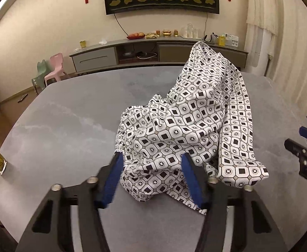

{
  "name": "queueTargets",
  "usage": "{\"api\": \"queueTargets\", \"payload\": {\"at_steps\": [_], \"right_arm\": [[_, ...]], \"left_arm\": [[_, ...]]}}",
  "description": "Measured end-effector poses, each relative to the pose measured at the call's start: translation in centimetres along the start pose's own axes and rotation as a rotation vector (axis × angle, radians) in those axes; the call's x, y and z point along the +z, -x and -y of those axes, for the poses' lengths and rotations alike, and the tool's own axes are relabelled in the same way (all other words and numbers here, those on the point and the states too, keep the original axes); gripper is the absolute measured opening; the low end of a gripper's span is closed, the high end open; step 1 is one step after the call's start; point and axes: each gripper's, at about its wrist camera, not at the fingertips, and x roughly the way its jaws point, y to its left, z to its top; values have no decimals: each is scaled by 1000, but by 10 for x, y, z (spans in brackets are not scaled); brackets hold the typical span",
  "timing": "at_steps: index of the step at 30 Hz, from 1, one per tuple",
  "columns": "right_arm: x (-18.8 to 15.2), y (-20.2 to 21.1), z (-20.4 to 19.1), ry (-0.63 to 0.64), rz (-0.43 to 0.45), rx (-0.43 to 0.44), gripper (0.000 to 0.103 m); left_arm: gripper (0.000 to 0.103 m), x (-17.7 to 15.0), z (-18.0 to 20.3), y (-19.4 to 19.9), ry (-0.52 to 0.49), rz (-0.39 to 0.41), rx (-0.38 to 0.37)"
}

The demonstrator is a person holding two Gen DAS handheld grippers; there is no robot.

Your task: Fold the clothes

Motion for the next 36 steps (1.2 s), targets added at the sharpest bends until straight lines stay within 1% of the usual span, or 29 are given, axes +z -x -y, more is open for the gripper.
{"api": "queueTargets", "payload": {"at_steps": [1, 2, 3, 4, 5, 7, 12, 14, 16, 17, 18, 19, 20, 21, 22, 24, 27, 36], "right_arm": [[-1, -1, 1, -7, -10, 11, 30], [-1, -3, 1, -8, -17, 15, 22], [-1, -3, 1, -7, -18, 17, 19], [-2, -3, 0, -5, -19, 19, 16], [-2, -3, 0, -1, -18, 19, 13], [-2, -2, -2, 6, -14, 17, 13], [-2, -2, -4, 7, -9, 10, 13], [-2, -3, -2, -3, -8, 6, 13], [-2, -3, 1, -17, -7, -2, 13], [-2, -4, 2, -22, -9, -5, 17], [-2, -4, 3, -26, -11, -8, 21], [-2, -5, 3, -30, -15, -7, 31], [-2, -6, 3, -34, -19, -6, 42], [-3, -7, 4, -38, -22, -2, 46], [-3, -7, 3, -37, -23, -2, 51], [-3, -7, 2, -33, -25, -6, 54], [-2, -8, -1, -24, -32, -8, 58], [3, -11, -11, -21, -50, 11, 61]], "left_arm": [[32, 0, 0, 0, 1, -2, -3], [26, -1, 0, 0, 1, -4, -5], [15, -1, 1, -1, 2, -5, -8], [10, -2, 1, -1, 2, -7, -11], [9, -2, 1, -1, 3, -9, -14], [7, -3, 1, -2, 4, -12, -19], [7, -4, 2, -2, 3, -19, -25], [9, -5, 3, -3, -2, -23, -27], [17, -7, 4, -4, -8, -24, -36], [18, -7, 5, -4, -8, -24, -44], [29, -7, 6, -4, -7, -26, -56], [44, -8, 6, -5, -4, -27, -62], [49, -8, 6, -6, 1, -30, -72], [57, -8, 6, -7, 7, -38, -85], [60, -9, 6, -8, 13, -45, -97], [64, -9, 6, -11, 21, -61, -113], [69, -10, 6, -13, 28, -67, -110], [73, -10, -3, -17, 76, -90, -124]]}}
